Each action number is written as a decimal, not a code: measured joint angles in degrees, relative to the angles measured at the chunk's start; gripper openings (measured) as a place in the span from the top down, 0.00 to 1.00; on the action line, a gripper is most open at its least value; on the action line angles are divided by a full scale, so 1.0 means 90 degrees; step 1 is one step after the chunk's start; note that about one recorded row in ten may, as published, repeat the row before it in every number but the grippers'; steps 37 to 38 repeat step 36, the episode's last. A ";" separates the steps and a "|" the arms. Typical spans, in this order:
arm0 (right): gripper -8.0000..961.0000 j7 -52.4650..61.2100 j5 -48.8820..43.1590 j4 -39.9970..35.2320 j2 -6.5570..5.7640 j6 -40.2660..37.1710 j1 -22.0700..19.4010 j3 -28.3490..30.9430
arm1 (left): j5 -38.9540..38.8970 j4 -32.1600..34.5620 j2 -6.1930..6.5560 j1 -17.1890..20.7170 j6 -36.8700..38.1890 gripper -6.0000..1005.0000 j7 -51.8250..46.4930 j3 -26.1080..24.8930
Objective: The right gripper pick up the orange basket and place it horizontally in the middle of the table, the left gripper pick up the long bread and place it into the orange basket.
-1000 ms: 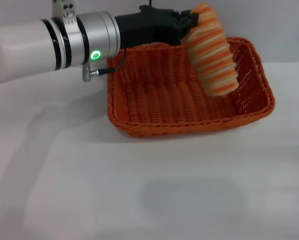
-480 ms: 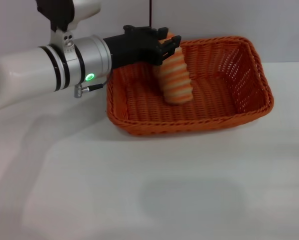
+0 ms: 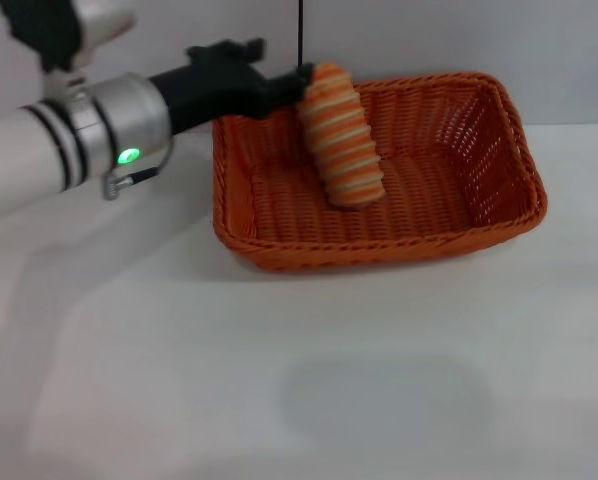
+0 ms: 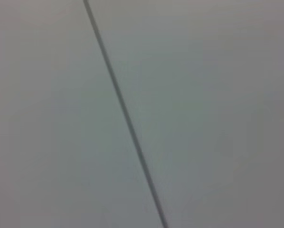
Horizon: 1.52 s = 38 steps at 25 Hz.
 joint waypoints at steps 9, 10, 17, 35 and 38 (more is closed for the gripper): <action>0.30 -0.0360 0.0025 0.0309 0.0249 -0.0021 0.0349 0.0280 | -0.3382 -0.0684 0.0047 0.1666 0.2286 0.20 0.3167 -0.1387; 0.30 -0.0441 0.0027 0.0311 0.0321 -0.0023 0.0410 0.0297 | -0.3564 -0.0933 0.0054 0.1735 0.2737 0.19 0.3349 -0.1631; 0.30 -0.0906 -0.0084 -0.0218 0.0431 -0.0027 0.1067 -0.0511 | -0.3551 -0.3677 0.0437 0.2006 0.5779 0.19 0.3980 -0.4418; 0.30 -0.2468 0.0915 -0.1231 0.0383 -0.0280 0.1315 -0.0299 | -0.3068 -0.3990 0.0324 0.2538 0.6121 0.19 0.4992 -0.4579; 0.30 -0.2474 0.0941 -0.1225 0.0376 -0.0301 0.1300 -0.0295 | -0.3066 -0.4016 0.0290 0.2528 0.6096 0.19 0.5077 -0.4589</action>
